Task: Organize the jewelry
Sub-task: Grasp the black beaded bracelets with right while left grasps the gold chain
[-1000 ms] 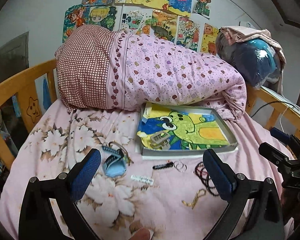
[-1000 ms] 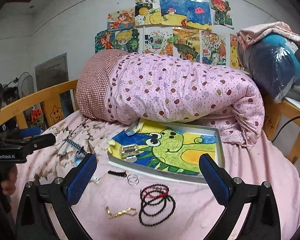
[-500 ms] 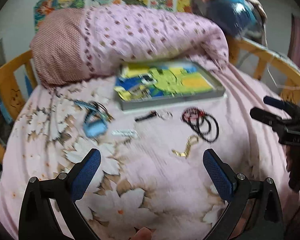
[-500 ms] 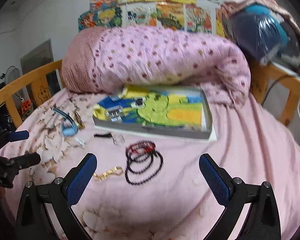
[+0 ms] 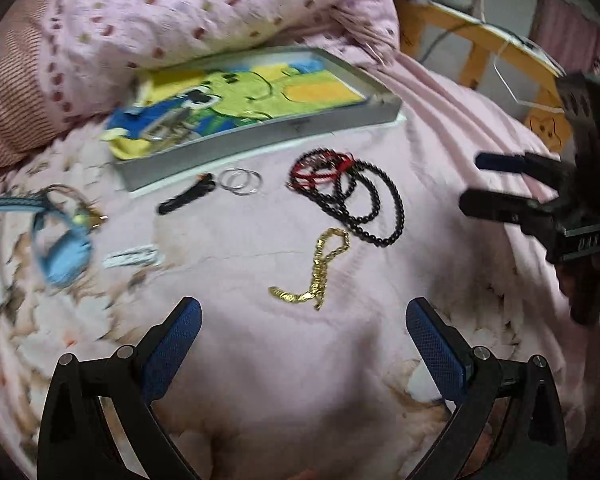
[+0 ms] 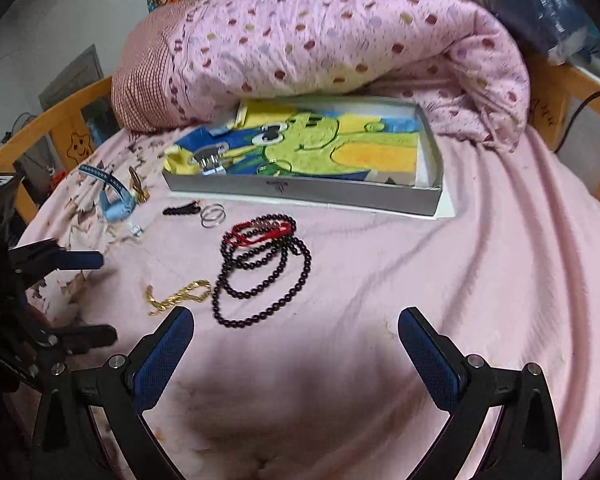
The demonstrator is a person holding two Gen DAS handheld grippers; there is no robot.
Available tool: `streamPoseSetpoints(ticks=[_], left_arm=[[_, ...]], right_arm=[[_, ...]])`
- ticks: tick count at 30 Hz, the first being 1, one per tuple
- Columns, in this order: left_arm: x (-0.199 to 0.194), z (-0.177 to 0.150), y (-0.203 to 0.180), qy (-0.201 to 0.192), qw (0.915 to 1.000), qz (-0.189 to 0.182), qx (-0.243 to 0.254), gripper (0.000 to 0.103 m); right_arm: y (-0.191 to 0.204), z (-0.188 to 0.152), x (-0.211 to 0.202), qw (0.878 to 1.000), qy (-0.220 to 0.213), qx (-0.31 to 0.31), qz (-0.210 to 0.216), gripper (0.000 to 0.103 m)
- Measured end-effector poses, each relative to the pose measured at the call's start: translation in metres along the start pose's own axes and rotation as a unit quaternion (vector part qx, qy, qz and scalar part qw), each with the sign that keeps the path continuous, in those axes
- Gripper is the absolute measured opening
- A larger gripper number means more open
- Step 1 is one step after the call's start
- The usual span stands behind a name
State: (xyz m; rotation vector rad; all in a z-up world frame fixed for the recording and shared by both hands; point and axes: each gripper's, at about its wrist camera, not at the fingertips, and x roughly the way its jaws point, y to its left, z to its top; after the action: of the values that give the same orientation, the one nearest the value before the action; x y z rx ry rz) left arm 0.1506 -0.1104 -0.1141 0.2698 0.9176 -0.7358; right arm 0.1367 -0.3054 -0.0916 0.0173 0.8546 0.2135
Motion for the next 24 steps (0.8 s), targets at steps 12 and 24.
streamPoseSetpoints(ticks=[12, 24], left_arm=[[0.024, 0.007, 0.019, 0.006, 0.9996, -0.021, -0.018, 0.052], [0.031, 0.004, 0.001, 0.025, 0.9989, 0.021, 0.034, 0.032]], right_arm=[[-0.018, 0.022, 0.048, 0.998, 0.039, 0.026, 0.039, 0.098], [0.006, 0.027, 0.091, 0.996, 0.083, -0.045, 0.012, 0.081]])
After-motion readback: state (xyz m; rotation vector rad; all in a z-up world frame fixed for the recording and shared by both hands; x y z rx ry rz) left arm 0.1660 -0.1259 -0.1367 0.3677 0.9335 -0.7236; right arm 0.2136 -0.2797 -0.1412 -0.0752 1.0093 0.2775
